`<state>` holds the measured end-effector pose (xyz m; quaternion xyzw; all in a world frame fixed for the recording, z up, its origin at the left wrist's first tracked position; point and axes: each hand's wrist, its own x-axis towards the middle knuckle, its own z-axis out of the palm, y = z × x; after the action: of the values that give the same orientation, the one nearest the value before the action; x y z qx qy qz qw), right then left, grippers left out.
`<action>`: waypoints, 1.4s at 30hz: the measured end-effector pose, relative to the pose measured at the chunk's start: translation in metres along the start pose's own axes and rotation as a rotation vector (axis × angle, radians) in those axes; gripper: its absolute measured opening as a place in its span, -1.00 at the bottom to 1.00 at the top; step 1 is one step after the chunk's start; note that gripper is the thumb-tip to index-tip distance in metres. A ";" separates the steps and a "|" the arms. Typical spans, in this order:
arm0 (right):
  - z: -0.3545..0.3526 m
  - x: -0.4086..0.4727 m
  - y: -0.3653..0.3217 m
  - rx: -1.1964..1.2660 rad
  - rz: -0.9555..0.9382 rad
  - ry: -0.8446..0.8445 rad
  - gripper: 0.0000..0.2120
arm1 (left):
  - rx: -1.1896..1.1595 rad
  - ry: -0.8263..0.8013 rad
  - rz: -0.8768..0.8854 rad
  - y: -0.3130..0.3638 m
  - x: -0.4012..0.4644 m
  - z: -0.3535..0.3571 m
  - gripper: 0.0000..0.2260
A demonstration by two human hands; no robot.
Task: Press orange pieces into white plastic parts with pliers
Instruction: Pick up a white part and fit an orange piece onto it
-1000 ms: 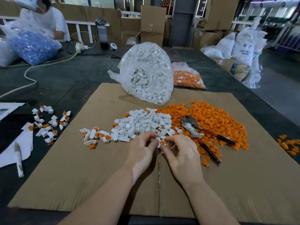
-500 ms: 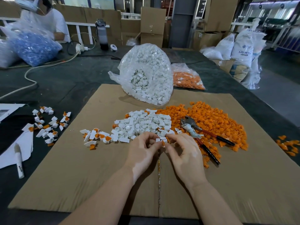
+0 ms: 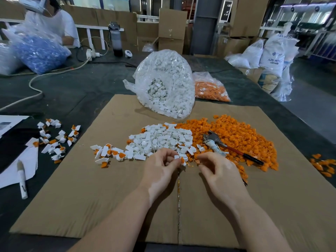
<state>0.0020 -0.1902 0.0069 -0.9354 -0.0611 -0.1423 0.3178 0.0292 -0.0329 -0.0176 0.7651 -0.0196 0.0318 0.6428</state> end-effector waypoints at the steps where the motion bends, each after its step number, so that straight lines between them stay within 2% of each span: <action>1: 0.002 0.002 -0.003 0.036 -0.042 0.000 -0.76 | -0.019 -0.008 -0.006 0.000 0.000 0.000 -0.93; 6: 0.013 0.005 -0.014 0.196 -0.152 -0.039 -0.68 | -0.035 -0.041 0.004 0.001 -0.001 -0.002 -0.93; 13: 0.020 0.006 -0.016 0.192 -0.194 0.045 -0.85 | -0.034 -0.049 0.008 0.000 0.000 -0.002 -0.87; 28: 0.019 0.009 -0.009 0.164 -0.193 0.019 -0.79 | 0.033 -0.032 0.043 -0.001 0.000 -0.003 -0.90; 30: 0.016 0.010 -0.005 0.108 -0.136 0.044 -0.73 | 0.027 -0.017 0.039 -0.001 0.000 -0.002 -0.90; 32: 0.009 0.013 0.003 -0.005 -0.049 0.158 -0.70 | 0.022 -0.007 0.028 -0.002 0.001 -0.002 -0.92; 34: 0.000 0.017 0.011 -0.164 0.106 0.269 -0.69 | 0.026 -0.006 0.025 -0.003 0.001 -0.002 -0.91; 35: -0.005 0.019 0.014 -0.244 0.224 0.270 -0.66 | 0.031 -0.009 0.026 -0.003 0.001 -0.002 -0.91; 38: -0.017 0.028 0.024 -0.458 0.499 0.042 -0.58 | 0.042 -0.012 0.034 -0.004 0.002 -0.002 -0.92; 40: -0.021 0.033 0.027 -0.487 0.570 -0.124 -0.60 | 0.036 -0.019 0.039 -0.003 0.001 -0.003 -0.91; 42: -0.022 0.038 0.028 -0.517 0.578 -0.191 -0.62 | 0.002 -0.022 0.029 -0.002 0.001 -0.003 -0.91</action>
<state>0.0387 -0.2250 0.0189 -0.9722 0.2132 0.0300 0.0920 0.0300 -0.0300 -0.0194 0.7655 -0.0379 0.0328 0.6414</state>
